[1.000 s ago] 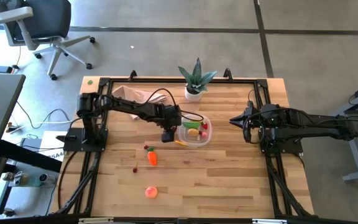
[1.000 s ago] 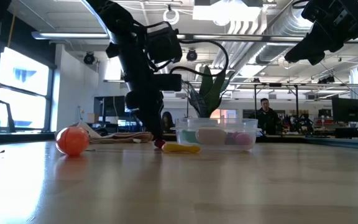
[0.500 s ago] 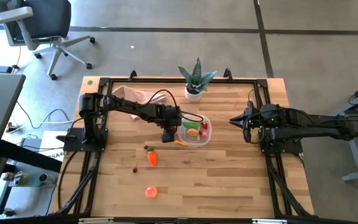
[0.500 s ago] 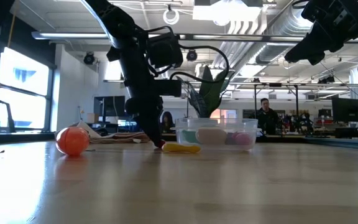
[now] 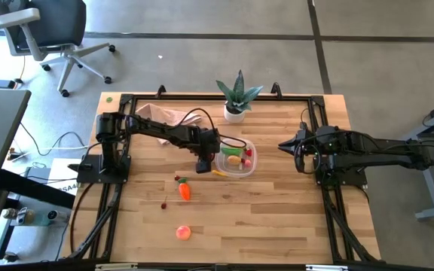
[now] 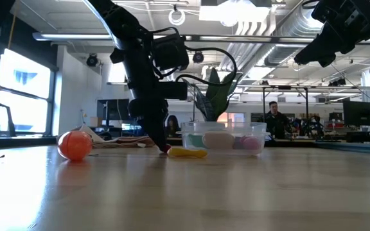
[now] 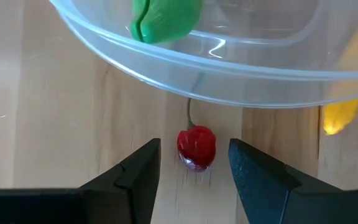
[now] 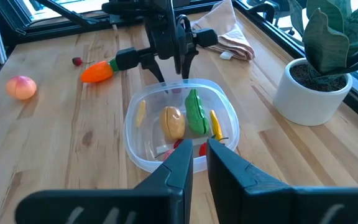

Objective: Pick and placing Produce into tupperware
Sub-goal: Put the top cherry into the transparent bin

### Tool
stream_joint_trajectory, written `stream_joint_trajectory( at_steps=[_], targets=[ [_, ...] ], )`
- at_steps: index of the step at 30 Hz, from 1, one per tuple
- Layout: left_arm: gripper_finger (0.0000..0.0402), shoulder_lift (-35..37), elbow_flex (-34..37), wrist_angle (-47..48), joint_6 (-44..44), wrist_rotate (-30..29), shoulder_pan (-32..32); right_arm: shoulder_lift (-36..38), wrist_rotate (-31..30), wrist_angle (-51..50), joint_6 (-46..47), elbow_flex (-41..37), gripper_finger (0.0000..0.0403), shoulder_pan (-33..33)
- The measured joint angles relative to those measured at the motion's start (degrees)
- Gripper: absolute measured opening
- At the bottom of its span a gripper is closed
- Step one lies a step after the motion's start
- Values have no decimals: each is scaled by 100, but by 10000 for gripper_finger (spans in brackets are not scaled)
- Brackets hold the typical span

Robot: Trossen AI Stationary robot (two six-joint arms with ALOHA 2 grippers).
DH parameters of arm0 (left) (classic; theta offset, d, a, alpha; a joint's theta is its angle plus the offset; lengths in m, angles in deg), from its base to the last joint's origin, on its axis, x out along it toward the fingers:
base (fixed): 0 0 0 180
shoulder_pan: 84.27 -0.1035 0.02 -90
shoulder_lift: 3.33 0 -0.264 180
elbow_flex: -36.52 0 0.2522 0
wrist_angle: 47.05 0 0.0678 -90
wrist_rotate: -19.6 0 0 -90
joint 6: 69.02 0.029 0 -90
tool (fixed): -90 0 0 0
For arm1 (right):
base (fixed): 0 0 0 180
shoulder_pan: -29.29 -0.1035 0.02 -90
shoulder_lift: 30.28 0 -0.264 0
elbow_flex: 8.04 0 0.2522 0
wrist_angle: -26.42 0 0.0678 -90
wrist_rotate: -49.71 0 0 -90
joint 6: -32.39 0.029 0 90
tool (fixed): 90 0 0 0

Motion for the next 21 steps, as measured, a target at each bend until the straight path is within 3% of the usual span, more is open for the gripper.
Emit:
stream_joint_trajectory(
  at_steps=[12, 21],
  targets=[
    [169, -170, -20, -41, -24, 38, 0, 0, -1, -1, 0, 0, 35, -1],
    [131, -151, -30, -26, -30, 21, 0, 0, -1, 0, 0, 0, 35, -1]
  ],
)
